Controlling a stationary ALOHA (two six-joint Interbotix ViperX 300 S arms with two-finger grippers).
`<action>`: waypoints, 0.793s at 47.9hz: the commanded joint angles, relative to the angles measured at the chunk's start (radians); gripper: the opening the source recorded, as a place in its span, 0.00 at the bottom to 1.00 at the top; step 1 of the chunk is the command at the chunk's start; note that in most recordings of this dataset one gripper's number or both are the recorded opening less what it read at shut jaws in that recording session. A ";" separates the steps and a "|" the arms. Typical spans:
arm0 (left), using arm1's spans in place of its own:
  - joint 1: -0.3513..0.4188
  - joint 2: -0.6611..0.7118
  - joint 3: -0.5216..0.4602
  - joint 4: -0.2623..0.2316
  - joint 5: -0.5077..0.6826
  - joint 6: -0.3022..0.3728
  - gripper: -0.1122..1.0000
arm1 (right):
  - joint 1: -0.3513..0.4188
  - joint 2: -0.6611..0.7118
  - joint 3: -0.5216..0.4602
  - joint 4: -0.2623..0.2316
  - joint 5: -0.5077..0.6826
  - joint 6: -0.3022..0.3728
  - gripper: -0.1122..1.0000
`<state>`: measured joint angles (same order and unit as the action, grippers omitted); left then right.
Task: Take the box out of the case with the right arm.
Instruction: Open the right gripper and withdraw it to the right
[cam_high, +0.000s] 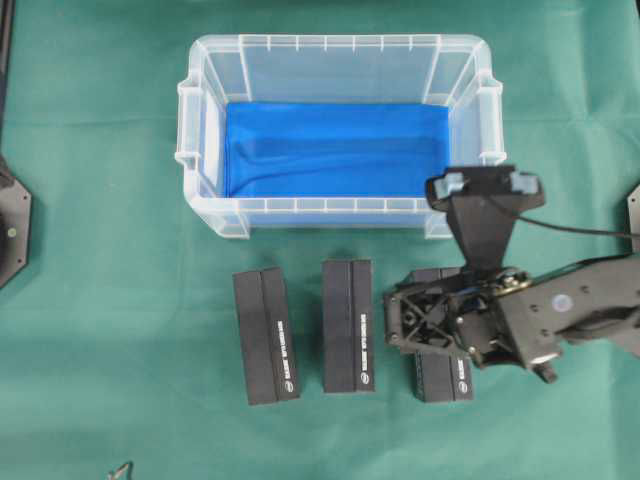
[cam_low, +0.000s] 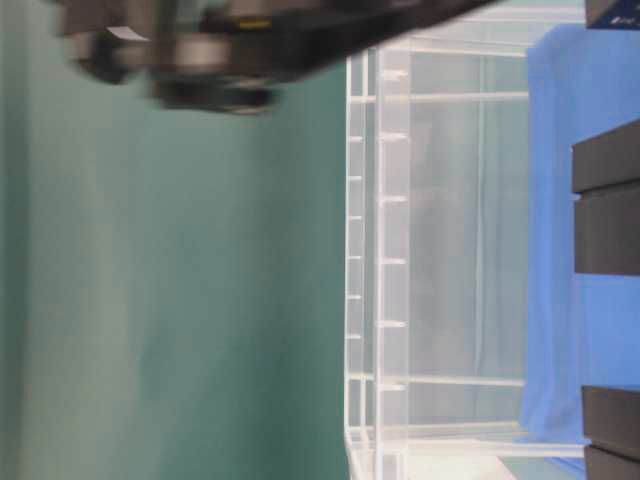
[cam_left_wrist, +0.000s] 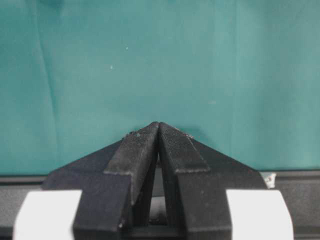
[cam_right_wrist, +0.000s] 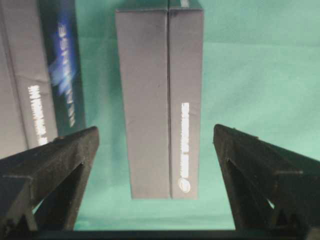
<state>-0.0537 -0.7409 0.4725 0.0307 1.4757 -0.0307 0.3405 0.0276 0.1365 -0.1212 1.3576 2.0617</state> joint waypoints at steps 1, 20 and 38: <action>0.003 0.003 -0.026 0.000 -0.005 0.000 0.12 | 0.003 -0.038 -0.074 -0.015 0.087 -0.009 0.90; 0.003 0.003 -0.026 0.000 -0.005 0.000 0.12 | -0.009 -0.041 -0.115 -0.015 0.150 -0.058 0.89; 0.003 0.003 -0.025 0.000 -0.005 -0.003 0.12 | 0.011 -0.193 0.055 -0.012 0.115 -0.008 0.89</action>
<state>-0.0537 -0.7409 0.4725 0.0307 1.4757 -0.0337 0.3390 -0.1043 0.1672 -0.1335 1.4803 2.0448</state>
